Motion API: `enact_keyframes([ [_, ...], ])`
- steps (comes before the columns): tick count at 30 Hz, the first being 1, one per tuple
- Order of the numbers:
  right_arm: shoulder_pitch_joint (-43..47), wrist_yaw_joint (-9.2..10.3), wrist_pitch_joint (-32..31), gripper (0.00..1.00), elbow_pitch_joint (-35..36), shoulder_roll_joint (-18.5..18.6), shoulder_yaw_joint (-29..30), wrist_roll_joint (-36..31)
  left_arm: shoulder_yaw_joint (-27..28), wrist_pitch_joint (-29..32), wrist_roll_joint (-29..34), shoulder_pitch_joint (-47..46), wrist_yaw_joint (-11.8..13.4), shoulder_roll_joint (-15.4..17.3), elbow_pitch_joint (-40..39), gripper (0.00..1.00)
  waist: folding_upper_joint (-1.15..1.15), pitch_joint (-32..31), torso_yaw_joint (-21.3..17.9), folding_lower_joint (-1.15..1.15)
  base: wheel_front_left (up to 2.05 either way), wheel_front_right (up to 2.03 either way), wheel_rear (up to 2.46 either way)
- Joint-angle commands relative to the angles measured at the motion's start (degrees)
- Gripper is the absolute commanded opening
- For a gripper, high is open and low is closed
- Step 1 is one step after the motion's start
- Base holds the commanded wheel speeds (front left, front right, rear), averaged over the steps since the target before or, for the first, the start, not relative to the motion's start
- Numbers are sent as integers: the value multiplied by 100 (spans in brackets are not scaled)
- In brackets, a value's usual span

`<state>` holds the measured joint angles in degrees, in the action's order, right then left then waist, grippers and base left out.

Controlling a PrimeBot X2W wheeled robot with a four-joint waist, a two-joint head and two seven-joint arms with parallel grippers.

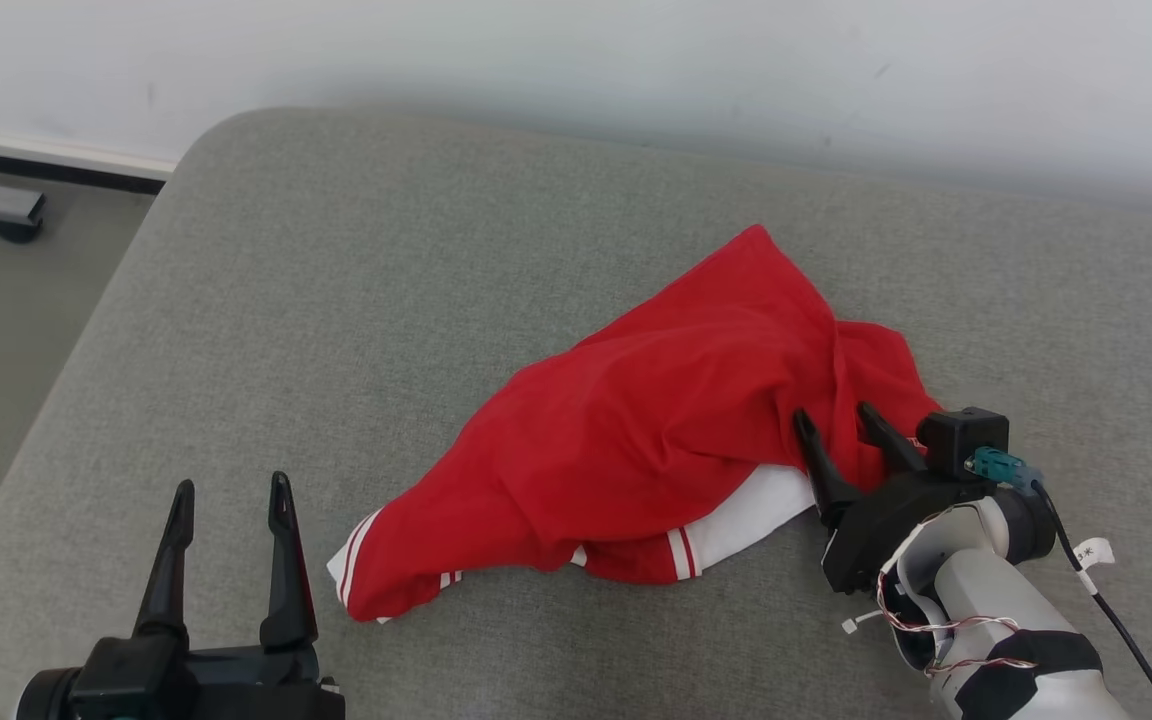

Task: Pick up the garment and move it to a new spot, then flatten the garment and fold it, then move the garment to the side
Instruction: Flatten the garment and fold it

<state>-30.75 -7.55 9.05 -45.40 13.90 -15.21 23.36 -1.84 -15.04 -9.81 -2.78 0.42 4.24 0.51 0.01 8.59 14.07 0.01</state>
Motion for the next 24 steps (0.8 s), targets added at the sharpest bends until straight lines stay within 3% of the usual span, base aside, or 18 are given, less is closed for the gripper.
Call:
enact_keyframes([
  [1,-68,17,3,100,-101,1,-25,60,21,-18,45,-57,-38,-26,19,100,-1,104,105,-1,0,0,0],
  [2,-110,17,21,96,-208,-11,-47,85,33,-18,51,-66,-40,-36,22,100,-1,110,111,-1,0,0,0],
  [4,-190,17,64,47,-436,1,-79,112,58,-18,66,-85,-56,-52,36,100,-1,115,118,-1,0,0,0],
  [5,-222,17,116,0,-527,6,-97,123,74,-18,77,-100,-66,-59,44,100,-1,112,117,-1,0,0,0],
  [10,-237,17,419,0,-685,-10,-210,247,160,-18,135,-16,-91,-79,55,100,-1,4,-12,-1,0,0,0],
  [14,-56,17,572,0,-394,59,-307,404,221,-18,152,97,-95,-93,73,100,-1,-121,-219,-1,0,0,0],
  [24,1071,17,614,0,1719,582,-264,914,319,-18,185,298,-180,-108,157,100,-1,-406,-931,-1,0,0,0],
])
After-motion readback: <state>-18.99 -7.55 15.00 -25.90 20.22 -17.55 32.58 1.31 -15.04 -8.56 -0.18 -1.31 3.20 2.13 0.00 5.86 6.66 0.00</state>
